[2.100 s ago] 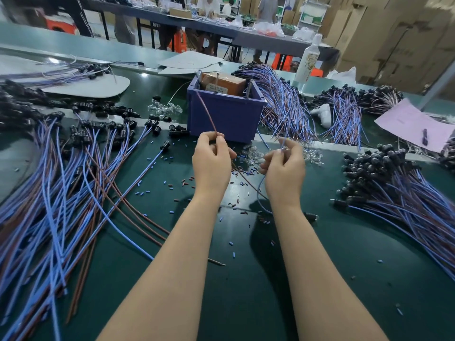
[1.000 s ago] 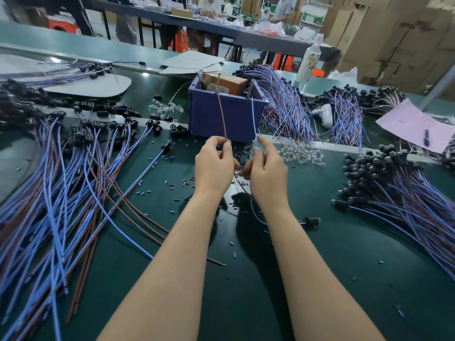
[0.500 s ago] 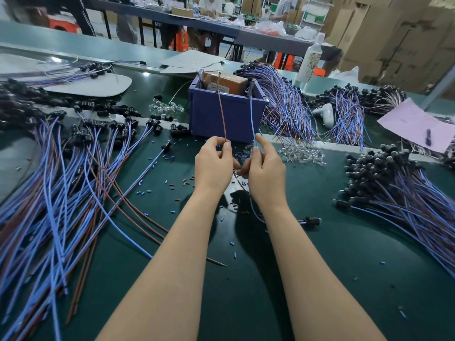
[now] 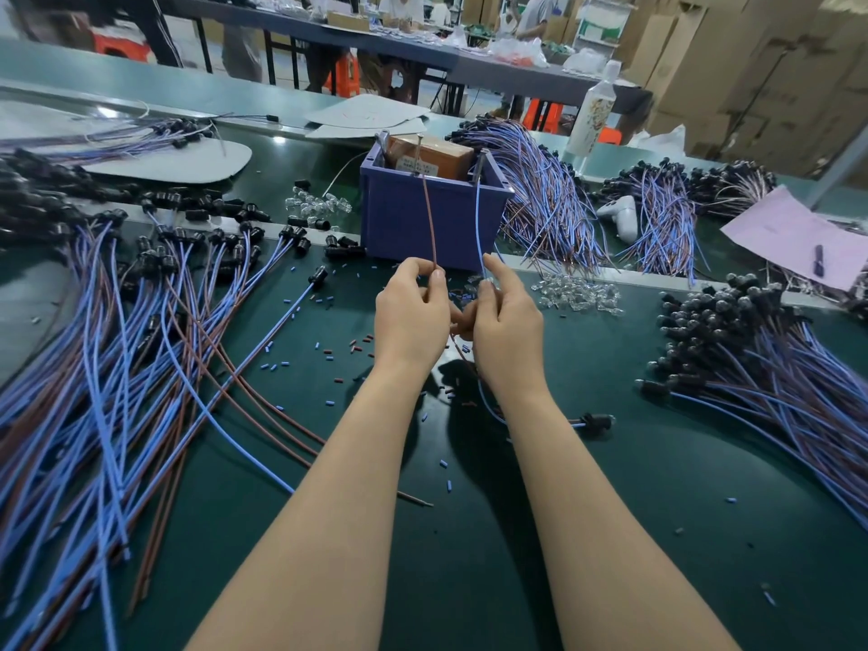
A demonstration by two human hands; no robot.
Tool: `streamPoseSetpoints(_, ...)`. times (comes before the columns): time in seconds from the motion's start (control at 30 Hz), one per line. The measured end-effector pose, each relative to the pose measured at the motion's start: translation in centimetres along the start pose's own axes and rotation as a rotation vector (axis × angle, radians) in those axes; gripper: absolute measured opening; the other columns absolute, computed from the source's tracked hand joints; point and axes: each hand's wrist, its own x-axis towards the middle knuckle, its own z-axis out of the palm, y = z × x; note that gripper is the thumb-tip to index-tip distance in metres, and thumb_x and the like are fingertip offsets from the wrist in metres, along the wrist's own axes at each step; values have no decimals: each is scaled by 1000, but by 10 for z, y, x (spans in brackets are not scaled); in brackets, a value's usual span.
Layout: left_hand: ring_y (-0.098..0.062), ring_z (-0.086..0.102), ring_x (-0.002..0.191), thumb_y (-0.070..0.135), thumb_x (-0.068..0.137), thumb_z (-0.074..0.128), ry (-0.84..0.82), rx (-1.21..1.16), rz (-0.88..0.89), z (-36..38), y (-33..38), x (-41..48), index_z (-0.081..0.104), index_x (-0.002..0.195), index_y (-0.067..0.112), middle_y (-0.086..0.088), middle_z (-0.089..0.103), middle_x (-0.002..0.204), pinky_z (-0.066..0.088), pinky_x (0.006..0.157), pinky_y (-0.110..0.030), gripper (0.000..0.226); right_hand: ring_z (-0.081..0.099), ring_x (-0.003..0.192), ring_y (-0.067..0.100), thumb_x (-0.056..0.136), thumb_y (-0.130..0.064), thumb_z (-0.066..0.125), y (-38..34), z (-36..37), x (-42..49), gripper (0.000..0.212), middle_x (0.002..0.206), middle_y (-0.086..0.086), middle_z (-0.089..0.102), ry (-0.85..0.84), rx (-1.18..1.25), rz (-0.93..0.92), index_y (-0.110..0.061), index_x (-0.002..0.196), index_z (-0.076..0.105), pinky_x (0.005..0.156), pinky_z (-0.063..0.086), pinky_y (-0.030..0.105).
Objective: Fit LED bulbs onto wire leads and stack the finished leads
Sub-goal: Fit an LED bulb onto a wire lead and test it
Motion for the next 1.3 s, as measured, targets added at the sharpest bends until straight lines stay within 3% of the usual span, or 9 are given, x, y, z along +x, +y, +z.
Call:
streamPoseSetpoints(0.2, 3, 55, 43, 19, 98, 44, 3, 5, -12, 0, -2, 1, 51, 93, 18, 4, 63, 56, 37, 45, -6, 9, 58, 66, 19, 100, -11, 39, -2, 0, -2, 35, 63, -2, 56, -9, 28, 5, -11, 133, 50, 73, 49, 27)
streamPoseSetpoints(0.37, 4, 56, 46, 21, 98, 44, -1, 8, -37, -1, -4, 4, 51, 94, 17, 7, 61, 52, 40, 50, -9, 9, 63, 72, 28, 100, -11, 38, -3, 1, -2, 35, 66, 7, 60, -24, 62, 19, -11, 134, 49, 81, 52, 44)
streamPoseSetpoints(0.7, 3, 56, 47, 21, 98, 45, -7, 3, -41, -1, -5, 5, 53, 91, 20, 6, 62, 54, 43, 58, -20, 11, 61, 67, 26, 100, -10, 38, -3, 2, -2, 35, 63, 4, 58, -24, 79, 27, -11, 134, 48, 78, 53, 47)
streamPoseSetpoints(1.07, 3, 57, 48, 20, 98, 45, -12, 13, -35, -2, -6, 6, 57, 100, 16, 5, 62, 56, 45, 54, -11, 12, 63, 69, 27, 100, -11, 39, -2, 3, -1, 35, 62, 1, 58, -22, 62, 29, -13, 132, 50, 79, 53, 47)
streamPoseSetpoints(1.3, -2, 58, 54, 19, 98, 46, -19, -6, -30, -2, -3, 5, 59, 104, 15, 6, 61, 56, 50, 66, -25, 15, 63, 71, 30, 100, -12, 39, -1, 3, -1, 35, 65, 7, 61, -23, 47, 36, -13, 132, 50, 81, 51, 48)
